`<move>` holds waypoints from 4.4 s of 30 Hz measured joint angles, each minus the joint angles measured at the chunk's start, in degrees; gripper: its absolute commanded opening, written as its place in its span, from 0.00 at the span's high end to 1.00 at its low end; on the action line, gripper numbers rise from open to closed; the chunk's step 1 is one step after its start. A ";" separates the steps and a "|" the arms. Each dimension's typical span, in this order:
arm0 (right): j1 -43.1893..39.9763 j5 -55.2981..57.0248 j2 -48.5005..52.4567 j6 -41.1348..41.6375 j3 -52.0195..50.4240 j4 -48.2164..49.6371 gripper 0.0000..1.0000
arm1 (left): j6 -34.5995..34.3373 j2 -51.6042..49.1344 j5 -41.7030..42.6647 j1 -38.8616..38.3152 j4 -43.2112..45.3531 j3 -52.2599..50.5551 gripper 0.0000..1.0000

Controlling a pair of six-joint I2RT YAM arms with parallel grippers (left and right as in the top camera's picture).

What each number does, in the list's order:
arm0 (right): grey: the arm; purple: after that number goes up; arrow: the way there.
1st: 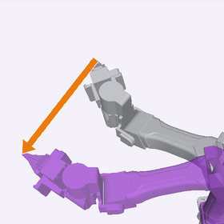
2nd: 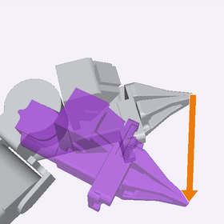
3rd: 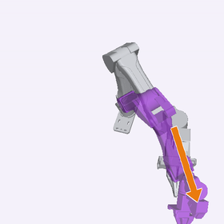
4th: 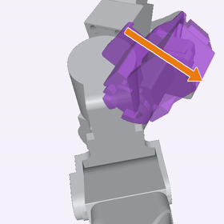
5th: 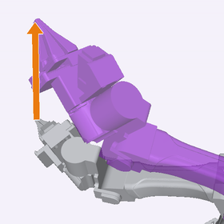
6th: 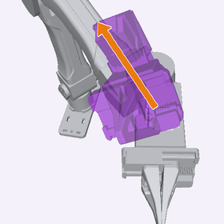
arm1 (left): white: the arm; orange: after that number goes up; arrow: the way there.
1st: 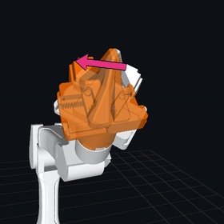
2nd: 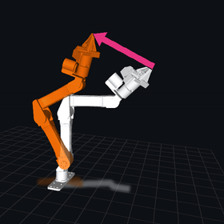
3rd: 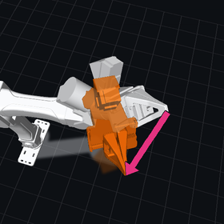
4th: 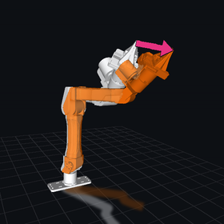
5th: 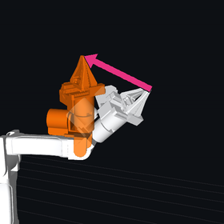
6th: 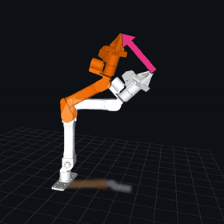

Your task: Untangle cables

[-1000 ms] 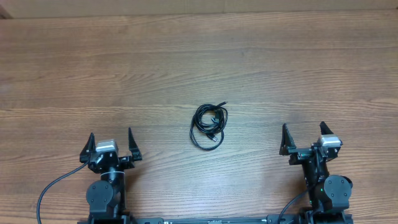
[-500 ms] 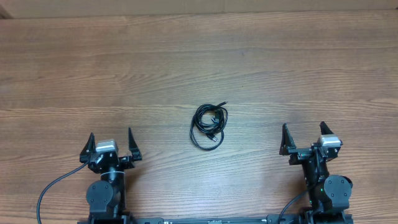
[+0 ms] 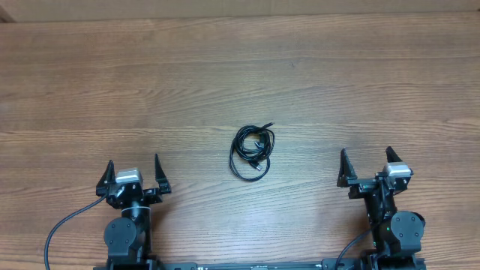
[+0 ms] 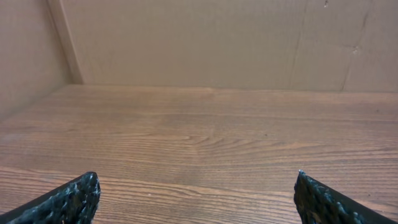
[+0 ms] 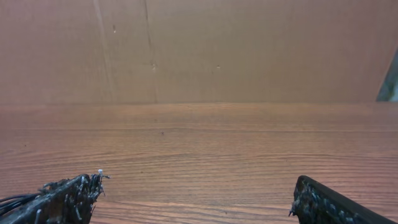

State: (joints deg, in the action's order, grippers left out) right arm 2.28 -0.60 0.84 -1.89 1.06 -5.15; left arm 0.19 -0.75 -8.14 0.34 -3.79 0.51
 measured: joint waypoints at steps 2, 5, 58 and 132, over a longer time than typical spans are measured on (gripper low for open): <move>0.00 0.00 0.00 -0.02 0.00 0.00 0.00 | -0.35 0.00 1.60 0.00 -0.04 0.00 0.00; 0.00 0.00 0.00 0.00 0.00 0.00 0.00 | -1.68 0.00 5.90 0.00 0.33 0.00 0.01; 0.85 -40.96 68.35 17.16 64.74 -55.89 0.00 | -6.29 -74.18 39.28 -5.73 -59.69 76.13 0.00; 10.88 -23.58 81.09 25.90 64.74 -51.98 0.00 | -18.12 -113.37 41.64 -19.87 -59.67 94.18 0.96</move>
State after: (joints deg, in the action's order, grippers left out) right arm 13.17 -24.18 81.93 24.01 65.80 -57.12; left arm -17.93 -114.13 33.50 -19.53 -63.46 94.70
